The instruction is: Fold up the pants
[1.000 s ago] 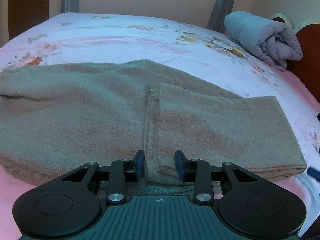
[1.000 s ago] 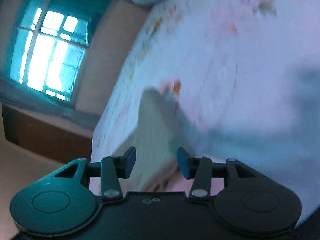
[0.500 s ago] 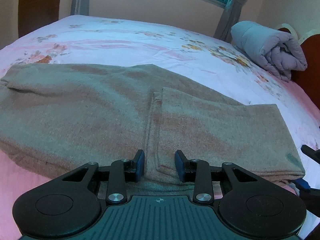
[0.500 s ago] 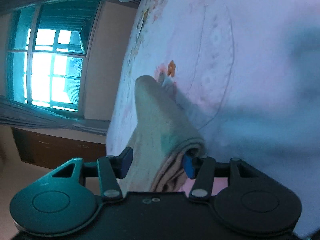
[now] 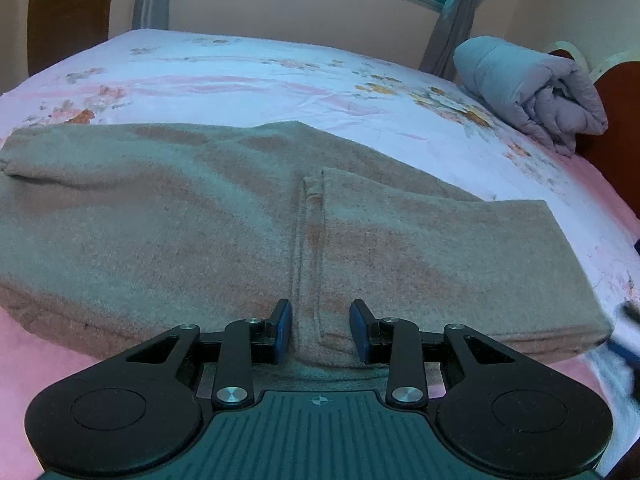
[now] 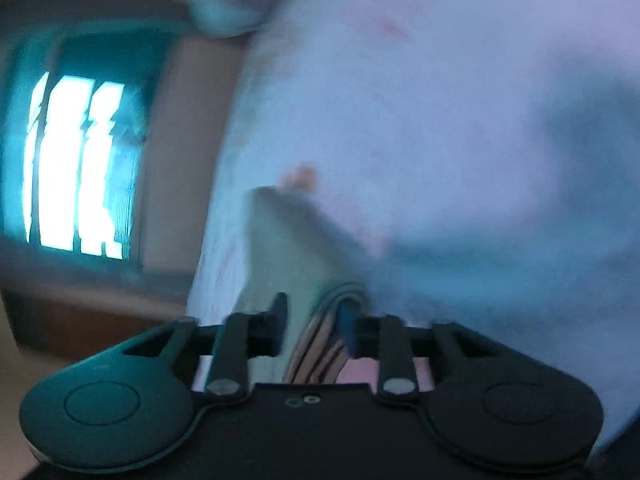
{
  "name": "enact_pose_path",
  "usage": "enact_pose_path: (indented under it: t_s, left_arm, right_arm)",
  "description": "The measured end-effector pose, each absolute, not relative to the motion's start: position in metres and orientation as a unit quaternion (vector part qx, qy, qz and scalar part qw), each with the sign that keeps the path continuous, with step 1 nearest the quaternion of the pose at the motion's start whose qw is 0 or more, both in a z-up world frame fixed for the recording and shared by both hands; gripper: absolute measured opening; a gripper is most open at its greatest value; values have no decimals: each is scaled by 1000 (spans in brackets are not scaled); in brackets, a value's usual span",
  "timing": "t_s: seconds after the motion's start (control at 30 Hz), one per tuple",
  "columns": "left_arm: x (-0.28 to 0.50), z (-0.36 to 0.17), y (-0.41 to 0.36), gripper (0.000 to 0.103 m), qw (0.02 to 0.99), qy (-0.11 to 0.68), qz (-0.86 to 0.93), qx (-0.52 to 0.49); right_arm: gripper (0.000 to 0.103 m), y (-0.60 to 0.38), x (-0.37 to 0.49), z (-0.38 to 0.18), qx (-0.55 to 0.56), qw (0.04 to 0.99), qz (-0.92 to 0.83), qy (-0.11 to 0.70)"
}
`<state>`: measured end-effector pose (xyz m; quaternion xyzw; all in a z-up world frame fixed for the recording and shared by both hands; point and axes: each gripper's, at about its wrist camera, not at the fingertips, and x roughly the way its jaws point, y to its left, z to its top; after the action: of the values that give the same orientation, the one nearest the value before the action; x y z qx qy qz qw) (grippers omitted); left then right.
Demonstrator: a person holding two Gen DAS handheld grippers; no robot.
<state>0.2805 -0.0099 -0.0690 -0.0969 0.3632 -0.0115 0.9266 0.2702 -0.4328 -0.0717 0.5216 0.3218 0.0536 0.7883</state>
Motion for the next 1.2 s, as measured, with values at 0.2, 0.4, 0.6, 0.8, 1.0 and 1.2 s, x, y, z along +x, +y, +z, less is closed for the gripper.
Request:
enact_pose_path:
  t_s: [0.2, 0.4, 0.6, 0.8, 1.0, 1.2]
  left_arm:
    - [274, -70, -17, 34, 933, 349, -6, -89]
    - [274, -72, -12, 35, 931, 351, -12, -96]
    - [275, -71, -5, 36, 930, 348, -23, -112]
    - [258, -57, 12, 72, 940, 322, -7, -111]
    - [248, -50, 48, 72, 939, 328, -1, -104]
    - [234, -40, 87, 72, 943, 321, 11, -91]
  right_arm:
    - [26, -415, 331, -26, 398, 854, 121, 312]
    - [14, -396, 420, -55, 360, 841, 120, 386]
    - [17, -406, 409, -60, 345, 841, 92, 406]
    - [21, -324, 381, -33, 262, 853, 212, 397]
    - [25, -245, 377, -67, 144, 853, 201, 459]
    - [50, -224, 348, -23, 81, 880, 221, 412]
